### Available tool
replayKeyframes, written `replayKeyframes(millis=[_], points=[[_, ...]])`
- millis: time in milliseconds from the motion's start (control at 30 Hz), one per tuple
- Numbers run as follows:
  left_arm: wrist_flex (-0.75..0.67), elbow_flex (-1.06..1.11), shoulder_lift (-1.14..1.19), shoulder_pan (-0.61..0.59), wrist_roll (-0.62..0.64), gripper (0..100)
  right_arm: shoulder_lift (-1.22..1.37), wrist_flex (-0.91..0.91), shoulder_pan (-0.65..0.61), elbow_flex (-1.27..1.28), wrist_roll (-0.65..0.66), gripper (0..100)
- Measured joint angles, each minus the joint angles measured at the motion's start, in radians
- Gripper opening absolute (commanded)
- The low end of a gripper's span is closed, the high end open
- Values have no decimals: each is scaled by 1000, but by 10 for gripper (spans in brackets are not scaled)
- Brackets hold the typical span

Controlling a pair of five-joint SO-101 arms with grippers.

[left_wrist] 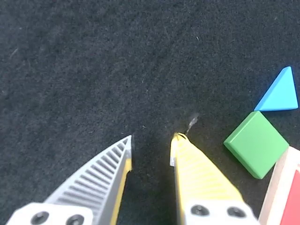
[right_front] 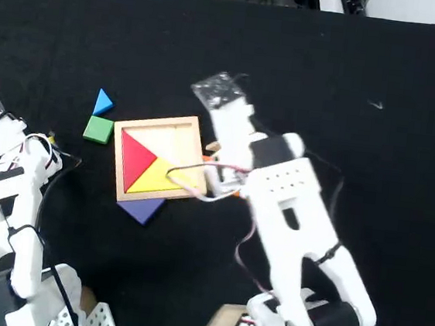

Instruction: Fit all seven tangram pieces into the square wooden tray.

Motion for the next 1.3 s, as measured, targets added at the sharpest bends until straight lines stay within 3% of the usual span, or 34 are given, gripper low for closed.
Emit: replayKeyframes(millis=[233, 367, 700, 967, 1300], points=[[0, 0, 0, 0, 0, 145, 29, -129, -146, -49, -115, 21], [0, 0, 0, 18, 0, 145, 187, -164, -144, -132, -137, 21], [-38, 0, 0, 28, -5, 145, 669, -143, -83, -428, -344, 21], [-38, 0, 0, 28, -6, 145, 715, -147, -84, -442, -431, 21], [-38, 0, 0, 28, -6, 145, 715, -161, -103, -442, -437, 21]])
